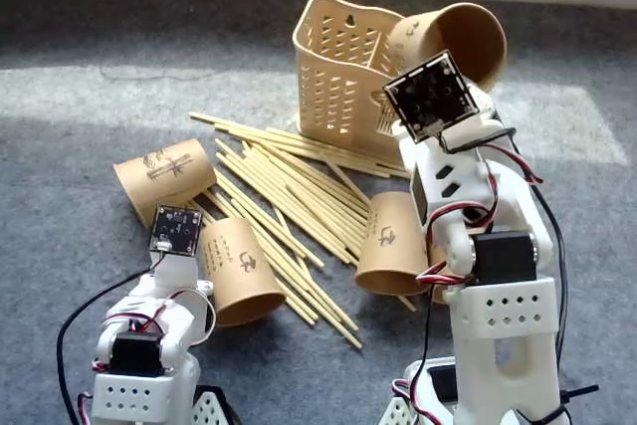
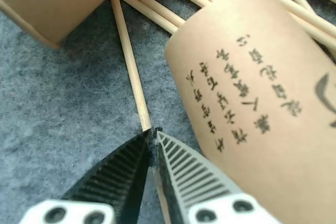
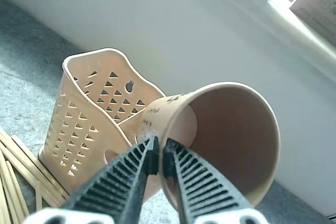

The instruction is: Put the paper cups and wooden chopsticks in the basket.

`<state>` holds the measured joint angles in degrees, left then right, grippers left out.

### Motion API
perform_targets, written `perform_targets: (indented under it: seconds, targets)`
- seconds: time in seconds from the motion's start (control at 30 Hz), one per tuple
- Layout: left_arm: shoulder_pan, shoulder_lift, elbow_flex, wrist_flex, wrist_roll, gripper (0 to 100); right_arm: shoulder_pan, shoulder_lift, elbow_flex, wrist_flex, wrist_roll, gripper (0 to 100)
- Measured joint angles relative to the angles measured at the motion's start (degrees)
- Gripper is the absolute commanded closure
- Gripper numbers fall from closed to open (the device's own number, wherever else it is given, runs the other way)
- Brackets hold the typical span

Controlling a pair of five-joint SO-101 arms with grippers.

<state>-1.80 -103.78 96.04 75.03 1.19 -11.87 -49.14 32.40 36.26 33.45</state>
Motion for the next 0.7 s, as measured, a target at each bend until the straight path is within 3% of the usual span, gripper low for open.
perform_targets:
  seconds: [0.7]
  targets:
    - [0.0,0.0,0.0,0.0,0.0,99,-1.8,0.0,1.1,-2.7,0.0,87.5]
